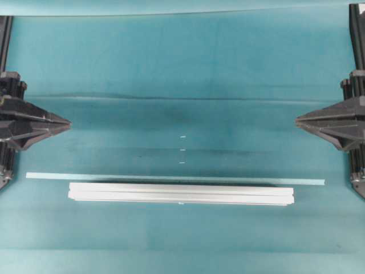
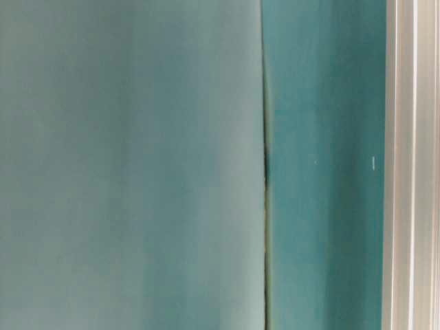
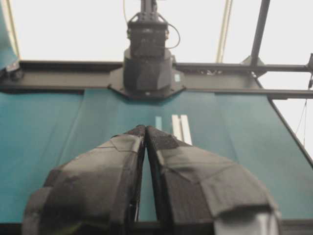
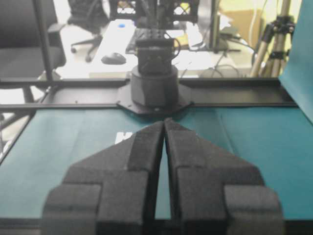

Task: Lift the metal rail with both hands and move it towards you.
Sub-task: 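Move both open grippers down over the two ends of the silver rail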

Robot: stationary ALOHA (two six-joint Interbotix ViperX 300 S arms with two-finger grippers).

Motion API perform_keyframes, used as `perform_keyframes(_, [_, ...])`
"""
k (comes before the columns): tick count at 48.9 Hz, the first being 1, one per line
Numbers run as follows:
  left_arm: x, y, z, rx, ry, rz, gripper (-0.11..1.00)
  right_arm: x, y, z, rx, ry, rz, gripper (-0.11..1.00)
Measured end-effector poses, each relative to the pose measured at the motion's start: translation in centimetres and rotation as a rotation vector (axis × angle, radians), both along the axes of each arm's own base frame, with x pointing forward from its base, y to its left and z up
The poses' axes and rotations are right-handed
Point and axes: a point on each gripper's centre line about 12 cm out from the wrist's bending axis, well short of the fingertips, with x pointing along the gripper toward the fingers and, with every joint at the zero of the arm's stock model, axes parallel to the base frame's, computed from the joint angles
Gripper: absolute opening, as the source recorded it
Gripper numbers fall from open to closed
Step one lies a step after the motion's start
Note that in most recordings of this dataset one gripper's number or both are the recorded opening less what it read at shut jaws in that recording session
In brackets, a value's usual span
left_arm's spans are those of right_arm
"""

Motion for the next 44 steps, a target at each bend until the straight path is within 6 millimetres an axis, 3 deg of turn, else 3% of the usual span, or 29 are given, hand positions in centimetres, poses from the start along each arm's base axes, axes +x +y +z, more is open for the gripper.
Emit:
perform_keyframes(6, [1.2,0.3,-0.2,-0.065,0.113,0.013,0.02,0.4,-0.2,0.0,0.049,0.026,-0.008,0.01])
perform_keyframes(11, [2.3,0.4,0.0,-0.09,0.214,0.019,-0.04,1.1,-0.3,-0.4,0.114,0.123,-0.015,-0.01])
perform_keyframes(18, [3.5,-0.1,0.5,-0.082,0.334,0.003,-0.05,2.3,-0.1,-1.1,0.18,0.337,-0.017,-0.01])
perform_keyframes(44, [8.4,-1.0,-1.9,-0.067,0.746,-0.006,-0.05,6.8,1.8,-3.9,0.202,0.954,0.007,-0.01])
